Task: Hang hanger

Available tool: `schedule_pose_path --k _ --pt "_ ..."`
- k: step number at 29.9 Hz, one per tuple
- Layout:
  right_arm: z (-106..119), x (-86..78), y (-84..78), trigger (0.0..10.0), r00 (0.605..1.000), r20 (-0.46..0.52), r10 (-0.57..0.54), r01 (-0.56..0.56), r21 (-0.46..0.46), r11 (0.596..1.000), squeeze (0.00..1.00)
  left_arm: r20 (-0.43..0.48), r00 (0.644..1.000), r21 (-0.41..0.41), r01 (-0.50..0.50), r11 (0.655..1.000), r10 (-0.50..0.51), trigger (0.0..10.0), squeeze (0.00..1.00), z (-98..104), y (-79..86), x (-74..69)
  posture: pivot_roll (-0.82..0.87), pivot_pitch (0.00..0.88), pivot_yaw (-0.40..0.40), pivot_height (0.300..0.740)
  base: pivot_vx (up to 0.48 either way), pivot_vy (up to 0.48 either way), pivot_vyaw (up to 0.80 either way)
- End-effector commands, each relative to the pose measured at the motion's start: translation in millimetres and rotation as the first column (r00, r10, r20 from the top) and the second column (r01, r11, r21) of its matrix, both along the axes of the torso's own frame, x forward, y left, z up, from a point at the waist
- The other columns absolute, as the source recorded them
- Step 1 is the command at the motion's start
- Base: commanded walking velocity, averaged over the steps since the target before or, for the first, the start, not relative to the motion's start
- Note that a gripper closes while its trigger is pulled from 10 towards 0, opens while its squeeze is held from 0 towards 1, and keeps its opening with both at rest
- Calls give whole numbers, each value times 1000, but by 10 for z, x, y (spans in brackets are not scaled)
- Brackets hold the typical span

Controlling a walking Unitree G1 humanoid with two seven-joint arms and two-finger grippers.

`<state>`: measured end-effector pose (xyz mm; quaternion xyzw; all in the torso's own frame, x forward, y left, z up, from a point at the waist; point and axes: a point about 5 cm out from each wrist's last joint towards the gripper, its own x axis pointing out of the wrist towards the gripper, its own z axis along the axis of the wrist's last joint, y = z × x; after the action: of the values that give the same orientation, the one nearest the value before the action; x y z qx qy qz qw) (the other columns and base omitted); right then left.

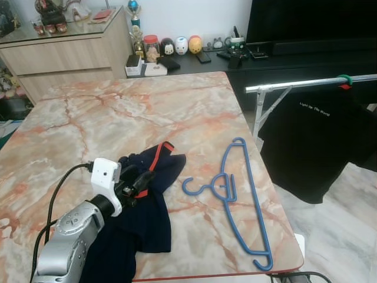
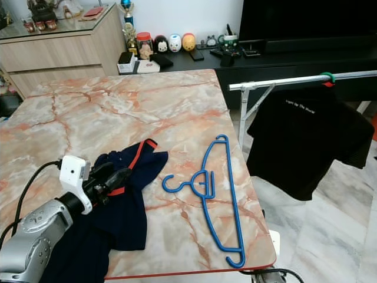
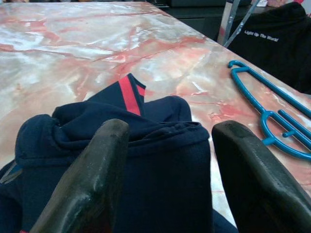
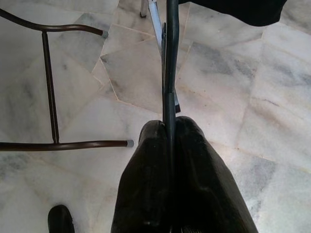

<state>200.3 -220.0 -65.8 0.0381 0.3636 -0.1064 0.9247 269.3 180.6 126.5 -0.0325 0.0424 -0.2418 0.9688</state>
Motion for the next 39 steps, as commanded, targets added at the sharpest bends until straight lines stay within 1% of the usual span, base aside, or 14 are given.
schedule_pose_path --k 1,2,4,5,8,13,15,18,19,20,24,25,29,39 --pt "2 13 34 10000 1000 7 7 -7 5 1000 0 43 997 0 -65 998 65 10000 1000 73 97 13 81 0 53 740 0 0 0" --pt "2 13 34 10000 1000 7 7 -7 5 1000 0 43 997 0 -65 998 65 10000 1000 73 97 13 81 0 53 740 0 0 0" --pt "3 12 28 10000 1000 8 5 -6 3 1000 0 108 982 -46 -150 988 154 10000 1000 203 161 70 81 0 51 740 0 0 0" --pt "3 12 28 10000 1000 8 5 -6 3 1000 0 108 982 -46 -150 988 154 10000 1000 203 161 70 81 0 51 740 0 0 0" --pt "2 9 22 10000 1000 7 4 -4 0 1000 0 163 964 -117 -193 974 211 10000 1000 328 183 102 81 0 50 740 0 0 0" --pt "3 10 20 10000 1000 6 5 -5 -1 1000 0 163 967 -128 -177 976 197 10000 1000 336 166 97 81 0 48 740 0 0 0" --pt "4 12 17 10000 1000 6 5 -5 -2 1000 0 145 979 -111 -126 986 141 10000 1000 306 111 65 82 0 47 740 0 0 0" --pt "5 14 17 10000 1000 6 6 -6 -3 1000 0 139 981 -103 -123 987 136 10000 1000 285 98 57 82 0 47 740 0 0 0" --pt "6 16 19 10000 1000 6 7 -7 -3 1000 0 138 978 -91 -142 986 154 10000 647 260 96 67 80 0 46 740 0 0 0" --pt "8 20 19 10000 1000 7 9 -9 -3 1000 0 142 967 -98 -199 975 212 10000 0 228 95 103 78 0 45 740 0 0 0" --pt "9 20 17 10000 1000 8 8 -8 -3 1000 0 147 949 -123 -262 957 279 10000 0 190 49 142 73 0 44 740 0 0 0" --pt "10 20 15 10000 1000 8 6 -6 -4 1000 0 145 946 -143 -268 953 288 10000 0 171 -14 154 73 0 44 740 0 0 0" --pt "10 20 13 10000 1000 8 2 -2 -6 1000 0 139 957 -162 -233 959 256 10000 0 155 -165 165 68 0 45 740 0 0 0" --pt "8 16 13 10000 1000 6 4 -4 -6 1000 0 152 946 -174 -261 949 288 10000 0 159 -170 208 68 0 47 740 -49 0 0"
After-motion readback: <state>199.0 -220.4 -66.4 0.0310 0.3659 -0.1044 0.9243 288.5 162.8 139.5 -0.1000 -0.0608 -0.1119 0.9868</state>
